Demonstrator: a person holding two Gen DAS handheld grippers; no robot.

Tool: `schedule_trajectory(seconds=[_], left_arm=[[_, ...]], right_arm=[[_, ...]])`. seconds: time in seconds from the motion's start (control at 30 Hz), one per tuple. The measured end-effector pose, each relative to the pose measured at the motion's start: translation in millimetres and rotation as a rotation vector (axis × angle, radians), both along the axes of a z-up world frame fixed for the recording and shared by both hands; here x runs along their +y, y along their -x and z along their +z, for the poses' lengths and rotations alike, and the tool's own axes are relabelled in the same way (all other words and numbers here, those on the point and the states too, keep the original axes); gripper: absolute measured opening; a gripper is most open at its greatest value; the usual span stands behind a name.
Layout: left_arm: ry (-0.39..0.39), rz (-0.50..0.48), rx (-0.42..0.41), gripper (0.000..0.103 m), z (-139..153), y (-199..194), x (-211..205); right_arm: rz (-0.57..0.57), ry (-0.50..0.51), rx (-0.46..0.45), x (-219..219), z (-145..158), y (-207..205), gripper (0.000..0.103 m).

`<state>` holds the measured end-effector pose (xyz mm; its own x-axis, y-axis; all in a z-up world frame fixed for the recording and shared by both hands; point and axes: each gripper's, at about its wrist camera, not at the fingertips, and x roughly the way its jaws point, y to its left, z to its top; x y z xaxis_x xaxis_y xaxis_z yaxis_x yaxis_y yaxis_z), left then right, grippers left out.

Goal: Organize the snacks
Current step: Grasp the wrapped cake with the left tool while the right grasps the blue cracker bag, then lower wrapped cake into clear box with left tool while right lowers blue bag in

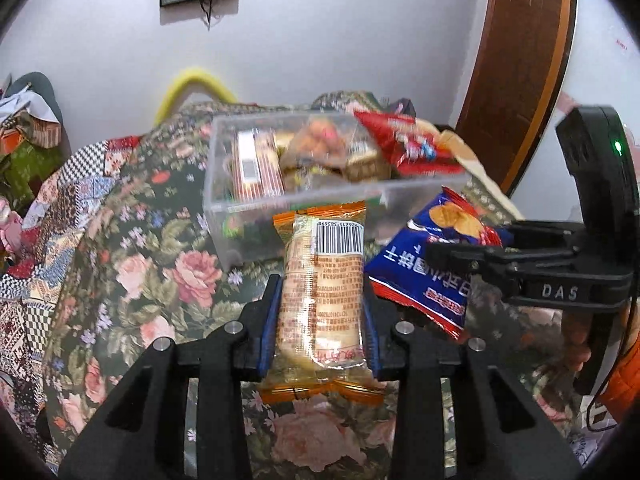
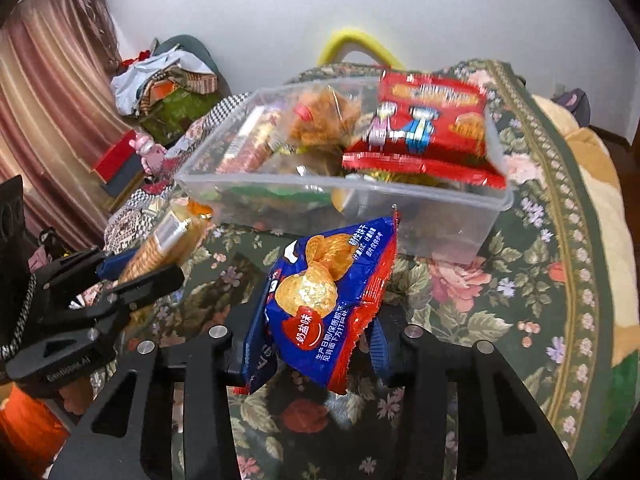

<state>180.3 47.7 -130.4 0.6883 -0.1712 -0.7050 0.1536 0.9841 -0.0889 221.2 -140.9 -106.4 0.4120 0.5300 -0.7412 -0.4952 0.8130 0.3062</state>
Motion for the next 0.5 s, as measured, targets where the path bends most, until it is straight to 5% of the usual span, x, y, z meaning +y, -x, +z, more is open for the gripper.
schedule_trajectory(seconds=[0.5], left_arm=[[0.022, 0.039, -0.123, 0.035, 51, -25, 7]], right_arm=[[-0.036, -0.016, -0.211, -6, 58, 0, 0.04]])
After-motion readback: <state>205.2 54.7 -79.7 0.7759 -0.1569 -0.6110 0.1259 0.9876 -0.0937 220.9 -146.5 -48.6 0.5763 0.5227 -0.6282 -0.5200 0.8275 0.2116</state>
